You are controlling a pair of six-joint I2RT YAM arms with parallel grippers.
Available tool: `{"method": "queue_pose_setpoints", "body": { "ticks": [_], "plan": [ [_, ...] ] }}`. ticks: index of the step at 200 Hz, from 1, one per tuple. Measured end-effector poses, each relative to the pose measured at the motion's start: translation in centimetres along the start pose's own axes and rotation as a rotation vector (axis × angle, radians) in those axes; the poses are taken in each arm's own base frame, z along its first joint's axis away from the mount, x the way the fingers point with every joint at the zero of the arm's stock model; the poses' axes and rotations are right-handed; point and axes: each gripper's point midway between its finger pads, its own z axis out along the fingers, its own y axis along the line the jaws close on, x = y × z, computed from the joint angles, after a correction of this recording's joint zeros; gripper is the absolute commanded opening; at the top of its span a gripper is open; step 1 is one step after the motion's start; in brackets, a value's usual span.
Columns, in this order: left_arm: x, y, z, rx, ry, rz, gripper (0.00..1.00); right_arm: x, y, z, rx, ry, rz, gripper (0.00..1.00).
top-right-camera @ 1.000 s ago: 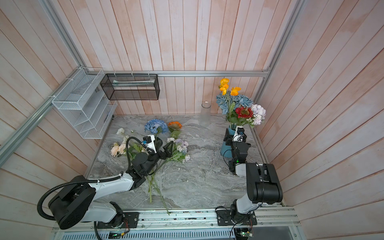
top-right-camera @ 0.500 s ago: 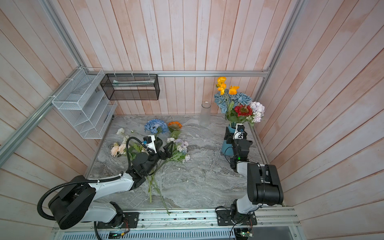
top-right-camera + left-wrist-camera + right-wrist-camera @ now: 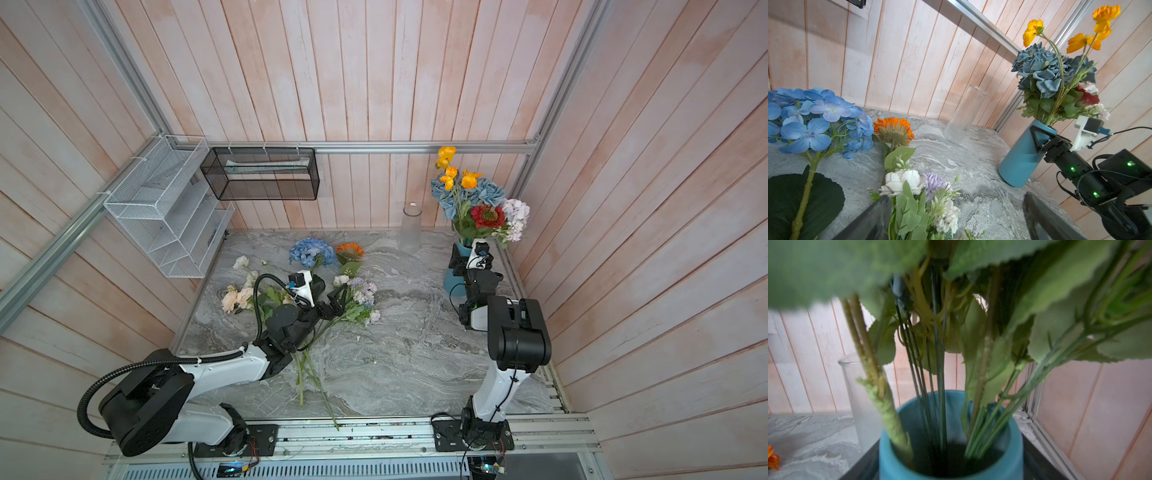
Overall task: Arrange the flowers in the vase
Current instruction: 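Slide the teal vase with the right gripper farther from the robot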
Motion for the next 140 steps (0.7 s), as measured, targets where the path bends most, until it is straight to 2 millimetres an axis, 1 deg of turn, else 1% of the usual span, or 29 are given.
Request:
{"method": "queue_pose_setpoints", "body": {
  "ticks": [23, 44, 74, 101, 113, 140],
  "plan": [
    [0.1, 0.0, 0.0, 0.000, 0.004, -0.010, 1.00, 0.0, 0.1, 0.0, -0.010, -0.011, 0.017, 0.38],
    [0.2, 0.0, 0.0, 0.001, 0.007, -0.018, 1.00, 0.1, 0.2, -0.3, -0.016, -0.012, 0.026, 0.45],
    [0.2, 0.0, 0.0, 0.004, 0.009, -0.026, 1.00, 0.2, 0.3, -1.6, -0.016, -0.029, 0.025, 0.67],
    [0.2, -0.1, 0.0, 0.004, 0.009, -0.029, 1.00, 0.1, 0.4, -2.8, -0.015, -0.030, 0.030, 0.92],
    [0.2, -0.1, 0.0, 0.004, 0.009, -0.029, 1.00, -0.9, 0.6, -3.2, -0.019, -0.058, 0.037, 0.98],
    [0.2, -0.1, 0.0, 0.005, 0.009, -0.036, 1.00, -4.0, 0.9, -3.8, -0.027, -0.124, 0.053, 0.98]
  ]
}}
